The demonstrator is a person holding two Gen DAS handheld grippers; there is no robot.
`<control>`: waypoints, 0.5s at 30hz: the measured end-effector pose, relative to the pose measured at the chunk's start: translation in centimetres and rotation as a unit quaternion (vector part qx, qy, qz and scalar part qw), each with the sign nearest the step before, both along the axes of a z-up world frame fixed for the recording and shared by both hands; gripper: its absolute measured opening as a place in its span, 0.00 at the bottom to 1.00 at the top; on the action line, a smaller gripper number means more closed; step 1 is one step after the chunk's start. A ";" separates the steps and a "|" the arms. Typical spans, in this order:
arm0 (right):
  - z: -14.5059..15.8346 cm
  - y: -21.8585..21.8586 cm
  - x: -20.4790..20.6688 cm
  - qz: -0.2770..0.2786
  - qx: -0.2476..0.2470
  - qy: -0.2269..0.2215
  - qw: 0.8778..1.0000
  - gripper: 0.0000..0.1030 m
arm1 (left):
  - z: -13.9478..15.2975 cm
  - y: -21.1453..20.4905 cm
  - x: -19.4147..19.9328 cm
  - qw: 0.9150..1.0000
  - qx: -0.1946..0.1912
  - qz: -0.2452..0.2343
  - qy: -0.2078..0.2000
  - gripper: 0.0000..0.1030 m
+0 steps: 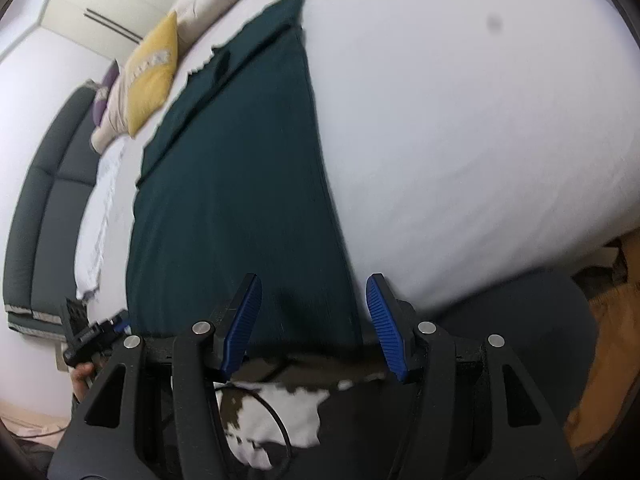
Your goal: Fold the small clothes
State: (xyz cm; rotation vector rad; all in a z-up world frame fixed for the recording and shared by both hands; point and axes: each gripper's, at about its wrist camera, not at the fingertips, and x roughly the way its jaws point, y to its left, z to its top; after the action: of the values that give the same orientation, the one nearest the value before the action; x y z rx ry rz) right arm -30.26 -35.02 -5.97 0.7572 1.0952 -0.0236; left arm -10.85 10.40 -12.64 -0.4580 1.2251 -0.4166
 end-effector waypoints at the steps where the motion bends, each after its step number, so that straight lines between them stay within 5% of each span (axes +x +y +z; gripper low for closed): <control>1: -0.1 0.2 -0.3 0.004 -0.002 0.007 1.000 0.51 | -0.1 -0.1 0.0 1.000 0.001 -0.002 0.000 0.43; 7: -0.9 0.8 -0.3 0.019 -0.016 0.037 0.999 0.51 | -0.1 -0.3 0.0 1.000 0.012 -0.008 0.001 0.41; 11: -1.2 1.2 0.7 0.029 -0.025 0.052 0.998 0.51 | -0.6 0.1 0.0 1.000 0.018 -0.002 0.009 0.11; 15: -1.2 1.1 0.3 0.032 -0.028 0.051 0.998 0.47 | -0.7 0.4 -0.2 1.000 0.016 -0.004 0.008 0.07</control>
State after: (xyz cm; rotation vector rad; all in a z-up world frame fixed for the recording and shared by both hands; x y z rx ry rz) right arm -30.01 -33.87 -7.16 0.6759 1.2103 -0.0378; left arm -11.02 10.75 -13.35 -0.4294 1.2474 -0.3992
